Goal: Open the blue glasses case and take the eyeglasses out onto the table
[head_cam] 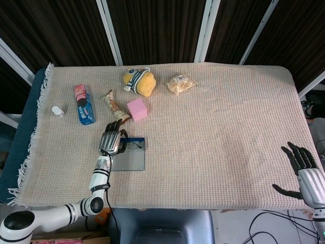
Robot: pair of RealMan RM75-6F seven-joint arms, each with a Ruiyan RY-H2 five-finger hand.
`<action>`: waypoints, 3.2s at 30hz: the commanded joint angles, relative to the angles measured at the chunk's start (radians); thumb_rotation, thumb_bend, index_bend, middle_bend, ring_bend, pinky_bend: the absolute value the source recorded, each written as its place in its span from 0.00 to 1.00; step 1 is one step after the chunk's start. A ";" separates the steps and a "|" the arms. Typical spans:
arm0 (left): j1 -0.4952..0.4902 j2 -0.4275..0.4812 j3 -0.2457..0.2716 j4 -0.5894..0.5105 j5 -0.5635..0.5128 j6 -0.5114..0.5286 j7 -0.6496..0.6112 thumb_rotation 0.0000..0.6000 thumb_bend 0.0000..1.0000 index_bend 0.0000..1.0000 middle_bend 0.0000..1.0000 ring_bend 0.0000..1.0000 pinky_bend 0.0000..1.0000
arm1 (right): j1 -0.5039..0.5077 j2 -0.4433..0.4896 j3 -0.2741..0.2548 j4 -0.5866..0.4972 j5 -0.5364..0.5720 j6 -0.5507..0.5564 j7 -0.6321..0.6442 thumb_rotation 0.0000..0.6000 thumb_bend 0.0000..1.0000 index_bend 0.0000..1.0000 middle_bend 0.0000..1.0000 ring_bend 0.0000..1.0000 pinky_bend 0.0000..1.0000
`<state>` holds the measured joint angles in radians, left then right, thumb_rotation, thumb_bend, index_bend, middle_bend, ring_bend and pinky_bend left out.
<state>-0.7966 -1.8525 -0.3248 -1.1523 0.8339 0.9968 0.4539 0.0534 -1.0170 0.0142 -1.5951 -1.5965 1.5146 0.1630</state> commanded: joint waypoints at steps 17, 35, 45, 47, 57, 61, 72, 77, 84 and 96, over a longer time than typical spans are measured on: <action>0.011 -0.004 -0.004 -0.010 0.056 0.051 -0.057 1.00 0.43 0.51 0.04 0.00 0.08 | 0.000 -0.001 0.000 -0.001 -0.002 0.001 -0.003 1.00 0.20 0.00 0.00 0.00 0.00; 0.046 -0.058 -0.028 0.061 0.229 0.195 -0.280 1.00 0.44 0.50 0.05 0.00 0.08 | 0.002 0.000 0.000 -0.005 0.003 -0.007 -0.004 1.00 0.20 0.00 0.00 0.00 0.00; 0.054 -0.094 -0.017 0.136 0.281 0.215 -0.328 1.00 0.44 0.51 0.05 0.00 0.08 | 0.000 0.002 -0.002 -0.005 -0.003 -0.002 0.000 1.00 0.20 0.00 0.00 0.00 0.00; 0.055 -0.096 -0.017 0.141 0.281 0.210 -0.327 1.00 0.44 0.51 0.05 0.00 0.08 | 0.000 0.002 -0.002 -0.005 -0.004 -0.002 0.001 1.00 0.20 0.00 0.00 0.00 0.00; 0.060 -0.101 -0.027 0.181 0.269 0.169 -0.337 1.00 0.44 0.51 0.05 0.00 0.08 | -0.002 0.002 -0.003 -0.002 -0.007 0.004 0.008 1.00 0.20 0.00 0.00 0.00 0.00; 0.055 -0.095 -0.040 0.190 0.272 0.163 -0.347 1.00 0.44 0.51 0.05 0.00 0.08 | -0.001 0.001 -0.003 -0.002 -0.007 0.002 0.004 1.00 0.20 0.00 0.00 0.00 0.00; 0.012 -0.086 -0.122 0.333 0.228 0.124 -0.374 1.00 0.44 0.50 0.06 0.00 0.08 | -0.002 0.001 -0.002 -0.003 -0.005 0.002 0.000 1.00 0.20 0.00 0.00 0.00 0.00; -0.005 -0.085 -0.156 0.429 0.178 0.066 -0.379 1.00 0.44 0.48 0.06 0.00 0.08 | -0.002 0.000 0.000 -0.003 0.001 0.001 -0.005 1.00 0.20 0.00 0.00 0.00 0.00; -0.004 -0.095 -0.150 0.510 0.148 -0.010 -0.384 1.00 0.44 0.34 0.04 0.00 0.08 | 0.000 -0.004 0.000 -0.007 0.001 -0.002 -0.019 1.00 0.20 0.00 0.00 0.00 0.00; 0.046 -0.041 -0.102 0.375 0.176 -0.028 -0.400 1.00 0.42 0.00 0.00 0.00 0.07 | 0.001 -0.006 0.000 -0.010 0.002 -0.006 -0.026 1.00 0.20 0.00 0.00 0.00 0.00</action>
<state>-0.7739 -1.9229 -0.4396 -0.7091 0.9960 0.9510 0.0588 0.0546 -1.0236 0.0139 -1.6051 -1.5947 1.5083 0.1364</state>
